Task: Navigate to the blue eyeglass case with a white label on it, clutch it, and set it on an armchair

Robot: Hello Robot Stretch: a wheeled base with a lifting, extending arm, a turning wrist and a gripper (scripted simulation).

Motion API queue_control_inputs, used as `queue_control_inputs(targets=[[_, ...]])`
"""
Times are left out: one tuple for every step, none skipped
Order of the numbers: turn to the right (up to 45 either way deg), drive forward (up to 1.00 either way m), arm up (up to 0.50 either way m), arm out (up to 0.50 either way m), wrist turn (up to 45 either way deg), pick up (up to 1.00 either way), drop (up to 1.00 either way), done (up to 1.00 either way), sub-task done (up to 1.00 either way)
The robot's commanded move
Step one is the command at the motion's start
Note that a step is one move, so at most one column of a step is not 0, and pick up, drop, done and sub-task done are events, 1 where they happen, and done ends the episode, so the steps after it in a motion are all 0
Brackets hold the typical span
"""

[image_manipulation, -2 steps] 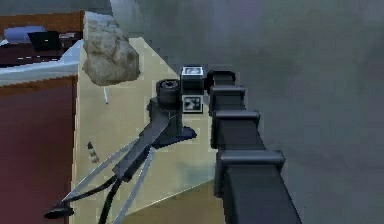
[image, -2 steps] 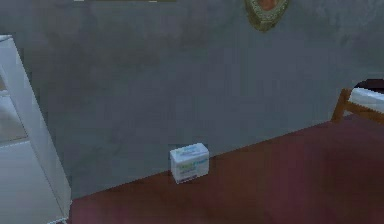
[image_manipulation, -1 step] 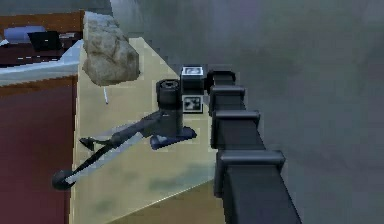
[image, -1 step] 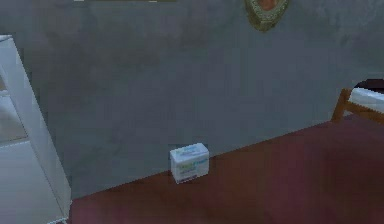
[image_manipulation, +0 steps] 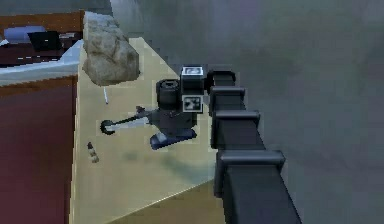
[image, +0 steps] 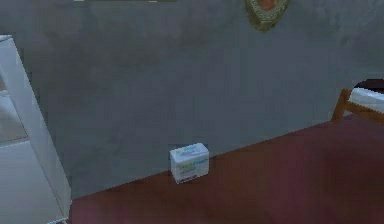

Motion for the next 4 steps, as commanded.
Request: queue_control_inputs(targets=[[0.0,0.00,0.00,0.00,18.0,0.00,0.00,0.00,0.00],[0.0,0.00,-0.12,0.00,0.0,0.00,0.00,0.00,0.00],[0.0,0.00,0.00,0.00,0.0,1.00,0.00,0.00,0.00],[0.0,0.00,0.10,0.00,0.0,0.00,0.00,0.00,0.00]])
